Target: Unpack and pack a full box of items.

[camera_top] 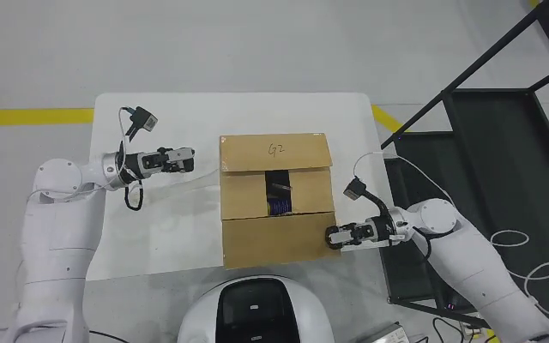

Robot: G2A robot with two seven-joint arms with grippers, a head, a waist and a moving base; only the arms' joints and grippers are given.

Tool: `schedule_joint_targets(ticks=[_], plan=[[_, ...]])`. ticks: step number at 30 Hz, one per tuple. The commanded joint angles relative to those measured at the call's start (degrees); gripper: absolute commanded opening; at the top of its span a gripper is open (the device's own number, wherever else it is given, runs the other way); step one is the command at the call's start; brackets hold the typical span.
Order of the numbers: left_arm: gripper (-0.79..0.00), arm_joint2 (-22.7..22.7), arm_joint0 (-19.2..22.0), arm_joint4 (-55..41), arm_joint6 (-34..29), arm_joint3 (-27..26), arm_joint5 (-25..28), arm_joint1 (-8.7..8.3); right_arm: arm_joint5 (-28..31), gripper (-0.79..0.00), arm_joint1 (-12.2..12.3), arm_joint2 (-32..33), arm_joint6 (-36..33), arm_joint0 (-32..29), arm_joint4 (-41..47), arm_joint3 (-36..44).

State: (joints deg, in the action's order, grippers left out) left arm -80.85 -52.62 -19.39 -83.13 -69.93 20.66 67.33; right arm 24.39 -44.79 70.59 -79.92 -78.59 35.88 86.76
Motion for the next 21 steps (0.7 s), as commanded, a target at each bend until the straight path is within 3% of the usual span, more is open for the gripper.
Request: schedule_joint_targets(ticks=[1, 6, 12, 21], plan=[[0.000, 2.2, 0.4, -2.6, -1.8, 0.1, -1.3, 0.23, -0.9, 0.000, 0.4, 1.5, -0.9, -0.6, 5.1, 0.3], [0.000, 7.0, 2.0, -8.5, -4.3, 2.7, -3.8, 0.88, -1.3, 0.000, 1.2, 5.6, -1.3, -2.4, 9.3, -0.5], [0.000, 12.0, 4.2, -8.9, -3.0, 5.6, -2.5, 1.43, -1.4, 0.000, 1.2, 7.5, -1.4, -3.3, 12.6, -1.4], [0.000, 13.0, 4.6, -9.7, -1.4, 6.7, -0.9, 1.63, -1.4, 0.000, 1.2, 7.5, -1.4, -3.3, 12.6, -1.4]])
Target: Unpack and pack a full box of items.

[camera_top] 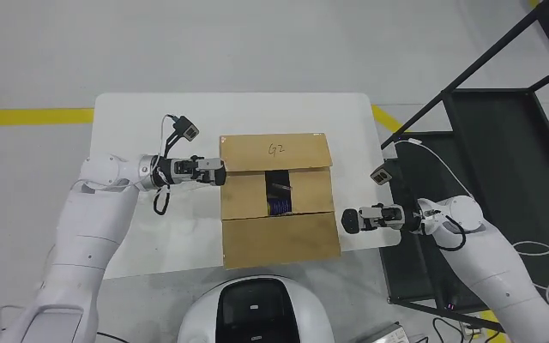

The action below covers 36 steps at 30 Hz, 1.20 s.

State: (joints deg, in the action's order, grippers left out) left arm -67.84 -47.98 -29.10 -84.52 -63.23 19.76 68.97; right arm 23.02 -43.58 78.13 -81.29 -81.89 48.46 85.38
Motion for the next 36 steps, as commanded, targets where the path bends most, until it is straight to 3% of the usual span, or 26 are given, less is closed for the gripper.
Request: schedule_joint_targets(ticks=[1, 6, 11, 16, 25, 36], plan=[[0.000, 0.0, 0.0, 0.0, 0.0, 0.0, 0.0, 0.00, 0.0, 0.000, 0.0, 0.0, 0.0, 0.0, 0.0, 0.0], [0.000, 0.0, 0.0, 0.0, 0.0, 0.0, 0.0, 0.00, 0.0, 0.000, 0.0, 0.0, 0.0, 0.0, 0.0, 0.0], [0.000, 1.1, -2.5, -1.2, 2.4, -2.0, -2.3, 0.09, 0.0, 0.000, 0.0, 0.0, 0.0, 0.0, 0.0, 0.0], [0.000, 3.7, -3.4, -2.0, 3.7, 0.6, -3.1, 0.64, 0.0, 0.000, 0.0, 0.0, 0.0, 0.0, 0.0, 0.0], [0.000, 5.3, -1.0, -4.5, 9.7, 7.0, -1.6, 1.75, 0.0, 0.000, 0.0, 0.0, 0.0, 0.0, 0.0, 0.0], [0.000, 6.2, 3.1, -7.6, 9.5, 7.6, -0.1, 2.73, 0.0, 0.000, 0.0, 0.0, 0.0, 0.0, 0.0, 0.0]])
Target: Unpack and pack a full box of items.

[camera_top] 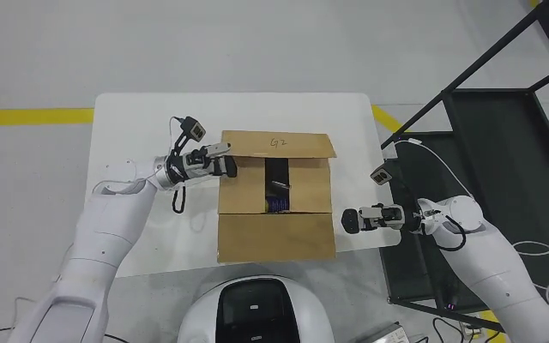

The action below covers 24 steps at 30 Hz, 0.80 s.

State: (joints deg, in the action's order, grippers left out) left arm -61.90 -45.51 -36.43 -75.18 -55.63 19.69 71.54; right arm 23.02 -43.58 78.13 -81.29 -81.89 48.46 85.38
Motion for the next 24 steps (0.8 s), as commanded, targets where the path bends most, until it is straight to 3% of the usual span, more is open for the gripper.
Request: schedule_joint_targets(ticks=[1, 11, 24], plan=[[0.000, 0.5, 1.4, -0.5, 0.3, 0.2, 0.0, 0.32, 0.0, 0.000, 0.0, 0.0, 0.0, 0.0, 0.0, 0.0], [0.000, 4.0, 10.7, -4.1, 2.5, 8.3, 0.8, 3.14, 0.0, 0.000, 0.0, 0.0, 0.0, 0.0, 0.0, 0.0], [0.000, 10.7, 20.6, -0.3, 15.1, 24.9, 8.0, 8.78, 0.0, 0.000, 0.0, 0.0, 0.0, 0.0, 0.0, 0.0]])
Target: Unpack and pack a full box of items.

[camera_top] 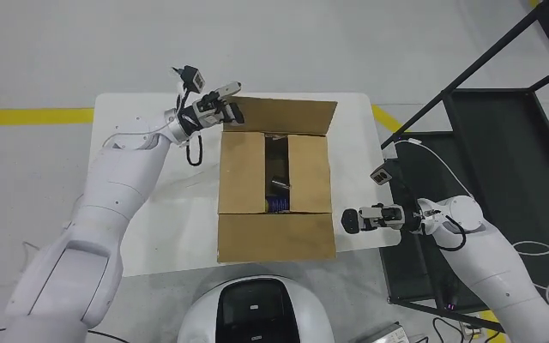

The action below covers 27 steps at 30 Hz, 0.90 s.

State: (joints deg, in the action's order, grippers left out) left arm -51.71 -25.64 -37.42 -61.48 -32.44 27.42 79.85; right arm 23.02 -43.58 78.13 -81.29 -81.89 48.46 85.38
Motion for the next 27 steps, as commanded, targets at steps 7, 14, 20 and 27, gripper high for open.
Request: schedule_joint_targets(ticks=[7, 14, 20, 27], plan=[[0.000, 3.9, 3.9, 7.3, 9.5, 8.0, 2.5, 2.99, 0.0, 0.000, 0.0, 0.0, 0.0, 0.0, 0.0, 0.0], [0.000, 6.7, 5.7, 14.8, 20.5, 12.0, 2.0, 5.19, 0.0, 0.000, 0.0, 0.0, 0.0, 0.0, 0.0, 0.0], [0.000, 8.2, 6.4, 18.3, 22.4, 14.9, -2.7, 6.62, 0.0, 0.000, 0.0, 0.0, 0.0, 0.0, 0.0, 0.0], [0.000, 7.2, 6.6, 16.9, 16.4, 17.9, -5.6, 7.08, 0.0, 0.000, 0.0, 0.0, 0.0, 0.0, 0.0, 0.0]])
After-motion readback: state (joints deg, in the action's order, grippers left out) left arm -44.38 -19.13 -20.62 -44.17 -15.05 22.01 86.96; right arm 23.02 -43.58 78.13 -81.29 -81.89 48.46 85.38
